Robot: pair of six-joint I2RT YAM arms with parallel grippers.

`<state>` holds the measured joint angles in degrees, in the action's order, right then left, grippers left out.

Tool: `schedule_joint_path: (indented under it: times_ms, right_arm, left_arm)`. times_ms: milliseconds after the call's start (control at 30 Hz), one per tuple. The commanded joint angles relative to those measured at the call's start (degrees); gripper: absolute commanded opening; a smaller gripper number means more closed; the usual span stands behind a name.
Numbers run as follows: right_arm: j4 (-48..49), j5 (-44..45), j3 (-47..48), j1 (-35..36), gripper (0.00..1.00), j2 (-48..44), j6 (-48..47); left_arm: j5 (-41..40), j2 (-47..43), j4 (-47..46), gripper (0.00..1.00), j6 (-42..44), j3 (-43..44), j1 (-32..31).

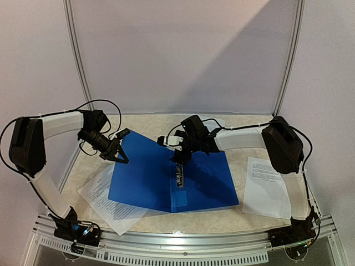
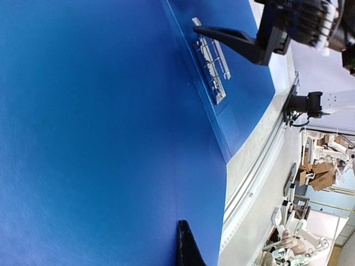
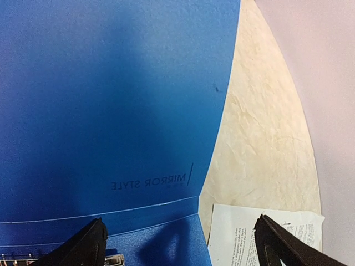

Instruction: Put the files into the folder

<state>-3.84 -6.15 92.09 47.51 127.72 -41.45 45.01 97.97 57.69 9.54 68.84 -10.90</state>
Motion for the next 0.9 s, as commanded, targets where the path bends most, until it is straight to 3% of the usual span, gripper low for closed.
schedule_joint_path:
  times_ms: [0,200,333,500,600,733,867]
  right_arm:
    - [-2.02,4.35,1.58,-0.49,0.94,2.55,-1.03]
    - [-2.93,1.89,4.92,-0.55,0.94,1.27,2.41]
    - [-0.87,5.25,6.48,-0.55,0.94,-3.01,11.50]
    - [-6.62,20.83,6.29,-0.93,0.99,-12.47,22.64]
    - [-13.77,31.73,1.35,-2.44,0.99,-19.21,28.98]
    - [-27.15,39.71,-10.18,-9.83,0.99,-31.03,47.80]
    - [-46.36,33.68,-17.52,-25.63,0.99,-37.75,68.56]
  left_arm:
    - [0.26,0.90,0.24,0.00,1.88,1.03,-0.97]
    - [0.08,1.40,0.32,0.00,1.88,1.12,-0.97]
    - [-0.07,1.65,0.15,0.00,1.51,1.12,-0.96]
    - [-0.66,1.54,0.19,0.23,1.02,1.53,-0.96]
    - [-0.72,1.20,0.15,0.34,0.79,1.80,-0.95]
    - [-0.33,0.69,0.13,0.40,0.64,2.04,-0.94]
    - [0.13,0.31,0.15,0.44,0.62,2.09,-0.97]
